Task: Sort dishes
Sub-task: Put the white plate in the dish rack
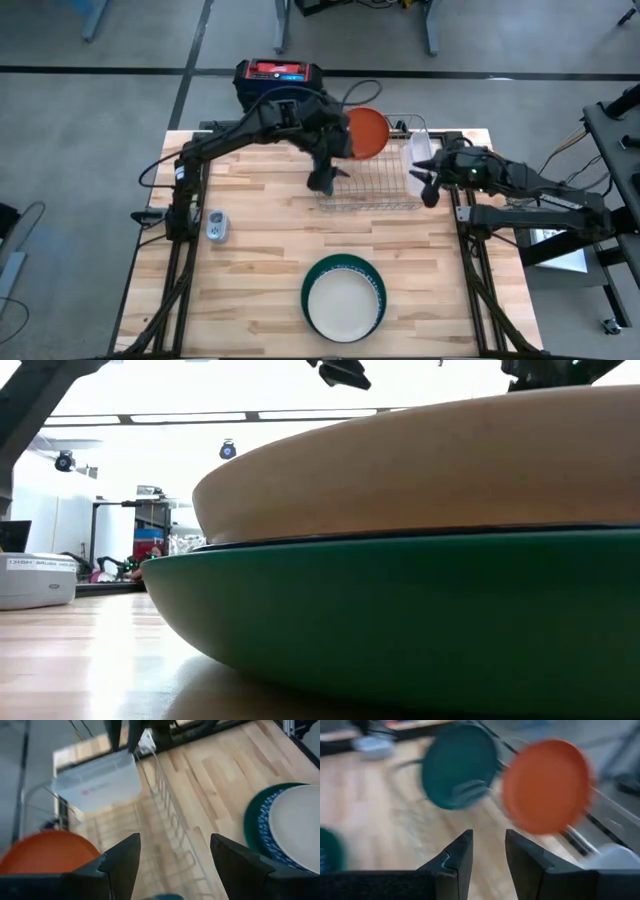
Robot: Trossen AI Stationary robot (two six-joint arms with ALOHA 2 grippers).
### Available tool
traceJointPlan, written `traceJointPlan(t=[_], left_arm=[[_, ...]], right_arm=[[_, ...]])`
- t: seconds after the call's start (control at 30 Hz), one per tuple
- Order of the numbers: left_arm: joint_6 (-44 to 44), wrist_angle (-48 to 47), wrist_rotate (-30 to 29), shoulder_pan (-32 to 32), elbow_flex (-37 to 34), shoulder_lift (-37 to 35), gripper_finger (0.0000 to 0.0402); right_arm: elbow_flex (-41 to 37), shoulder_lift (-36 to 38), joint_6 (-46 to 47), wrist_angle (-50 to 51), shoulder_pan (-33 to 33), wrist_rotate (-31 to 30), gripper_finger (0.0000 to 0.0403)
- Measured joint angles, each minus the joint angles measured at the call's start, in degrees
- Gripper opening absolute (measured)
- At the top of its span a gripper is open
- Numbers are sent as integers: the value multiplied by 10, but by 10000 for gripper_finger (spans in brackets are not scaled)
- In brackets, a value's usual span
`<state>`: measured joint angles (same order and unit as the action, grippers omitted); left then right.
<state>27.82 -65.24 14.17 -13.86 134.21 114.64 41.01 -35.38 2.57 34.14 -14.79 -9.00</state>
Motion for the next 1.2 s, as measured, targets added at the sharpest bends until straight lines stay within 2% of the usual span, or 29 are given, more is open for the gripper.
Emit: traceJointPlan(t=[0.07,0.2,0.6,0.97,1.2], left_arm=[[-18,-8,-3,3,-10,-4,230],[-24,-2,-18,7,-16,-5,230],[-44,20,-33,6,-16,6,230],[-44,138,-33,6,-16,6,230],[-44,218,-32,6,-16,6,230]], right_arm=[[-13,8,-2,-22,22,21,101],[-33,10,-19,-35,51,18,98],[-32,11,-18,-35,52,16,117],[-37,9,-12,-29,52,16,99],[-60,7,15,-29,52,16,106]])
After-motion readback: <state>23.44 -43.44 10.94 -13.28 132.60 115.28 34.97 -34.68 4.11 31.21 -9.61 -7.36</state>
